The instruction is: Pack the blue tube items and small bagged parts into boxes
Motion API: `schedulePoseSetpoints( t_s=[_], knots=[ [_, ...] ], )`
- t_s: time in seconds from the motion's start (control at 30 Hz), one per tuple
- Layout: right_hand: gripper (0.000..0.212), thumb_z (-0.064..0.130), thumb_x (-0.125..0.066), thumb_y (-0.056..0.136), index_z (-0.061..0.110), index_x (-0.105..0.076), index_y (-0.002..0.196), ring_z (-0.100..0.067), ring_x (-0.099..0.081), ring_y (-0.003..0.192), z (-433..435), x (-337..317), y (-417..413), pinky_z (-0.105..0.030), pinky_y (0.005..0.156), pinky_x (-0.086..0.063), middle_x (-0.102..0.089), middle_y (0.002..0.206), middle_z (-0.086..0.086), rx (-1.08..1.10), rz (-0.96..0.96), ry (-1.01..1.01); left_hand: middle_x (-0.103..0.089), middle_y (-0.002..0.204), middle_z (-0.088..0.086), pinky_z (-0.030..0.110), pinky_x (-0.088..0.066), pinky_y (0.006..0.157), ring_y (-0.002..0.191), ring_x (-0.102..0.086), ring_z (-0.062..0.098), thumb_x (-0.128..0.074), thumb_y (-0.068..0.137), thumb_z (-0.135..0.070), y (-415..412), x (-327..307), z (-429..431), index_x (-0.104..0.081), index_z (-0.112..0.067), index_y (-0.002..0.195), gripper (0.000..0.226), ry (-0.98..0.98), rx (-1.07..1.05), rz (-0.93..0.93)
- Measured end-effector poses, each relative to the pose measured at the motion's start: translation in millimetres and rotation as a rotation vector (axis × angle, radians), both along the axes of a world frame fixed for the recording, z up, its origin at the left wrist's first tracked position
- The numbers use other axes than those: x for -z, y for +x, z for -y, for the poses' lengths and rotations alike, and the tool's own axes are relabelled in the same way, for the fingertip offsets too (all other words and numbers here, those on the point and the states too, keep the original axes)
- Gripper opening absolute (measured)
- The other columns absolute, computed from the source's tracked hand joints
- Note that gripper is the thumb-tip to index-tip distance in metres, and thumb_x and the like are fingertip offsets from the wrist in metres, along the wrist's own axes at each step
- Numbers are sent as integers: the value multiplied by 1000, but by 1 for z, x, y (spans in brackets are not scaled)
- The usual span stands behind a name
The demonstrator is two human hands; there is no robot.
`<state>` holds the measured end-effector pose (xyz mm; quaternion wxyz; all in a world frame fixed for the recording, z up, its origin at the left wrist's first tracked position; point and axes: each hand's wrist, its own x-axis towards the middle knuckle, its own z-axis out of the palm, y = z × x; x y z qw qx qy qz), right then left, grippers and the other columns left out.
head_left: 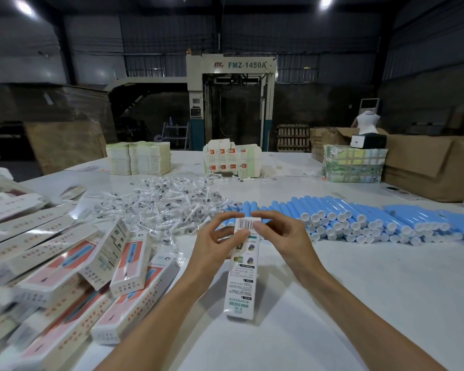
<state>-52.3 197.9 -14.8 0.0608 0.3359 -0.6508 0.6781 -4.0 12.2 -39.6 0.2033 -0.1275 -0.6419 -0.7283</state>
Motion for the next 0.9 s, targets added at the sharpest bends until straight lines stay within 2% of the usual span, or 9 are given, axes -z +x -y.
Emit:
schedulePoseSetpoints(
  t_s=[0.1, 0.17, 0.33, 0.47, 0.6, 0.67, 0.73, 0.8, 0.9],
  knots=[
    [15, 23, -73, 98, 27, -81, 111, -21, -73, 106, 4, 2, -2, -36, 96, -58, -76, 111, -1, 13, -59, -13, -80, 115, 9, 35, -63, 76, 107, -78, 29, -85, 95, -30, 0, 0, -2, -71, -30, 133, 40, -36, 1, -16],
    [16, 19, -73, 98, 27, -82, 109, -23, -73, 105, 6, 3, -3, -37, 94, -57, -75, 108, 0, 25, -103, -19, -80, 113, 8, 34, -63, 75, 105, -79, 28, -84, 95, -31, 0, 1, -2, -71, -29, 132, 39, -35, -5, -9],
    [16, 17, -73, 98, 27, -83, 106, -21, -72, 97, 6, 6, -7, -27, 84, -53, -73, 99, 1, 46, -132, -7, -81, 107, 10, 33, -63, 73, 99, -80, 29, -84, 96, -26, -1, 3, -2, -73, -27, 129, 35, -22, -13, 3],
    [14, 13, -74, 97, 20, -83, 104, -19, -70, 92, 6, 10, -11, -23, 82, -52, -72, 92, 4, 101, -156, 37, -81, 100, 14, 31, -62, 72, 94, -80, 31, -84, 95, -25, -1, 5, -3, -74, -25, 125, 32, -25, -10, 5],
    [12, 14, -71, 99, 18, -81, 105, -15, -71, 94, 7, 16, -11, -22, 83, -53, -73, 95, 6, 121, -127, 56, -81, 104, 15, 29, -61, 73, 96, -80, 31, -84, 96, -25, -3, 8, -6, -73, -25, 126, 32, -33, -20, 11],
    [14, 20, -70, 100, 23, -81, 108, -12, -72, 99, 11, 20, -10, -22, 85, -55, -76, 102, 7, 122, -62, 27, -82, 106, 13, 28, -61, 71, 95, -80, 28, -83, 96, -26, -3, 8, -7, -73, -29, 126, 31, -16, -27, 29],
    [17, 32, -70, 100, 29, -79, 114, -11, -73, 99, 15, 19, -7, -23, 85, -57, -78, 107, 6, 87, 91, -53, -82, 108, 12, 30, -62, 74, 97, -80, 27, -83, 96, -28, -4, 7, -6, -73, -33, 124, 30, 26, -27, 45],
    [29, 46, -67, 98, 28, -75, 119, -19, -73, 103, 16, 18, -6, -29, 86, -59, -78, 112, 0, -30, 275, -102, -82, 112, 12, 34, -62, 80, 100, -80, 28, -83, 94, -30, -4, 5, -4, -72, -34, 122, 31, 86, -24, 63],
    [43, 56, -59, 99, 24, -73, 125, -21, -72, 100, 12, 21, -3, -30, 83, -57, -76, 111, -7, -184, 424, -5, -81, 112, 16, 33, -62, 81, 98, -78, 28, -82, 93, -25, -4, 4, -5, -67, -26, 124, 34, 176, 27, 57]
  ],
)
